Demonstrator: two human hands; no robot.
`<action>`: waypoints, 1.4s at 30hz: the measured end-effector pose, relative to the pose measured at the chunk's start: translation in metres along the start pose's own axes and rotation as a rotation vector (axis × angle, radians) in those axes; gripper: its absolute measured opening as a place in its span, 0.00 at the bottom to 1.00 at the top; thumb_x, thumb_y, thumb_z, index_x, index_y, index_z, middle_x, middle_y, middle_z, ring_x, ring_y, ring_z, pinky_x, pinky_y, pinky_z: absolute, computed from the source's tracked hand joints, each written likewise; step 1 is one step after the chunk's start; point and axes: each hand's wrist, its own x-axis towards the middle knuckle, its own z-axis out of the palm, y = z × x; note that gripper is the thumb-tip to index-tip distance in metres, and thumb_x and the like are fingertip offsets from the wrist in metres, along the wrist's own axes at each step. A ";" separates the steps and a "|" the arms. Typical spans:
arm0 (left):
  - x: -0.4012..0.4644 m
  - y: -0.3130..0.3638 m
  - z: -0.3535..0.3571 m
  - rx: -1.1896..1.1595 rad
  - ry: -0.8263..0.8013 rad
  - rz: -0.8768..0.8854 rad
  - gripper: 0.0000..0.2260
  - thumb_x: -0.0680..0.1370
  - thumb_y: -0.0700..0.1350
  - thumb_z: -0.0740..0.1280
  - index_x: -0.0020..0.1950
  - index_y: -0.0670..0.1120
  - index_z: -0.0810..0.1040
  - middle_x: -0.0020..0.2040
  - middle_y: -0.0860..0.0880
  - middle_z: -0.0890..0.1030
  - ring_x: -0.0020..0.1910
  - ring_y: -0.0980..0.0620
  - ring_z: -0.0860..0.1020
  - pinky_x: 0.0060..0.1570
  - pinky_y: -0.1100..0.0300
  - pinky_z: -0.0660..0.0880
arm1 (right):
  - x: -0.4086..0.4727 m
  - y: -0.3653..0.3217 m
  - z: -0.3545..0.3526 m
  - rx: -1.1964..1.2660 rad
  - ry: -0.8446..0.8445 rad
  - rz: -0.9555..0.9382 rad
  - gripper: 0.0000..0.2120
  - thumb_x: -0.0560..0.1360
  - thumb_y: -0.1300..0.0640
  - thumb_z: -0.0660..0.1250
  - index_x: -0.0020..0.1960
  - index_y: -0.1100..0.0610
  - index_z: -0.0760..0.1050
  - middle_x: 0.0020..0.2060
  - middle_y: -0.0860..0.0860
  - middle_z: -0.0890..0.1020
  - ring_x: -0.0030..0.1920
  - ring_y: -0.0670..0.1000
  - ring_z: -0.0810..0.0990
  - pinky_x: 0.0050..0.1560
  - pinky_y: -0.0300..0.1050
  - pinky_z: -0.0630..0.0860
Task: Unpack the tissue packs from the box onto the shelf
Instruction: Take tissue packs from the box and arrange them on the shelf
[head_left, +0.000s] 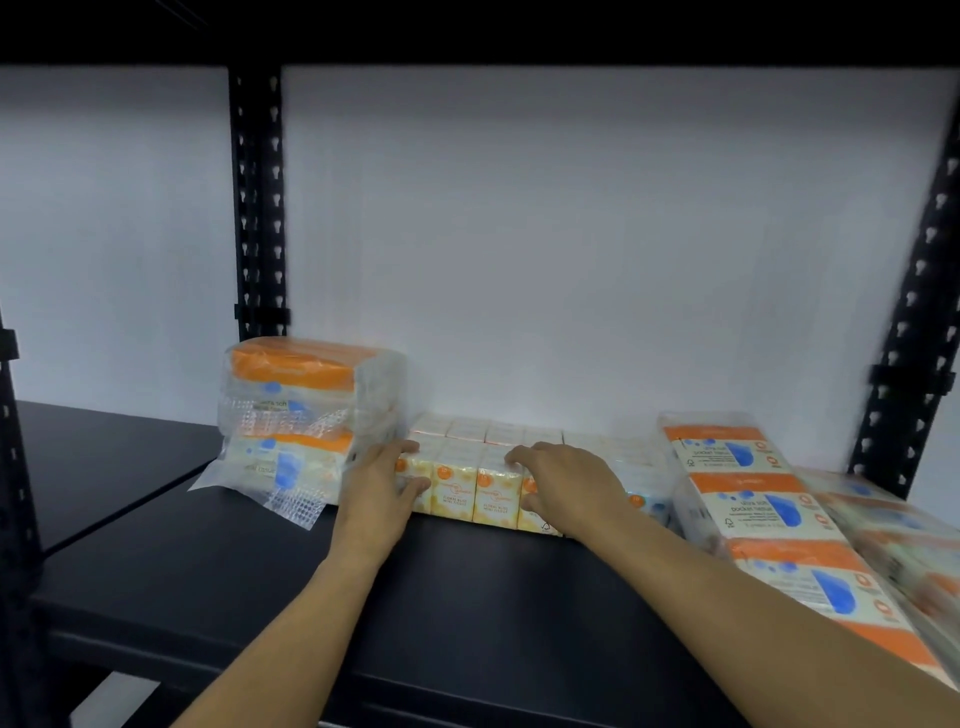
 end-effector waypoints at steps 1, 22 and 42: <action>0.000 -0.002 0.001 0.014 -0.002 0.007 0.18 0.75 0.43 0.73 0.64 0.49 0.77 0.60 0.50 0.78 0.46 0.64 0.74 0.57 0.58 0.74 | 0.000 0.001 -0.002 0.005 -0.022 -0.002 0.26 0.76 0.52 0.69 0.72 0.46 0.67 0.62 0.49 0.78 0.58 0.54 0.79 0.55 0.49 0.77; -0.089 0.137 0.033 -0.029 -0.116 0.188 0.19 0.82 0.49 0.61 0.74 0.52 0.68 0.77 0.53 0.62 0.76 0.53 0.59 0.73 0.57 0.61 | -0.168 0.103 -0.100 0.482 0.256 0.567 0.27 0.77 0.52 0.66 0.74 0.53 0.66 0.67 0.56 0.76 0.59 0.55 0.78 0.53 0.45 0.73; -0.166 0.278 0.113 -0.814 -0.517 -0.283 0.28 0.83 0.58 0.52 0.81 0.56 0.48 0.77 0.56 0.62 0.69 0.57 0.70 0.62 0.65 0.68 | -0.243 0.107 -0.081 0.925 0.233 0.548 0.08 0.80 0.55 0.62 0.58 0.47 0.71 0.47 0.37 0.79 0.45 0.37 0.80 0.46 0.34 0.75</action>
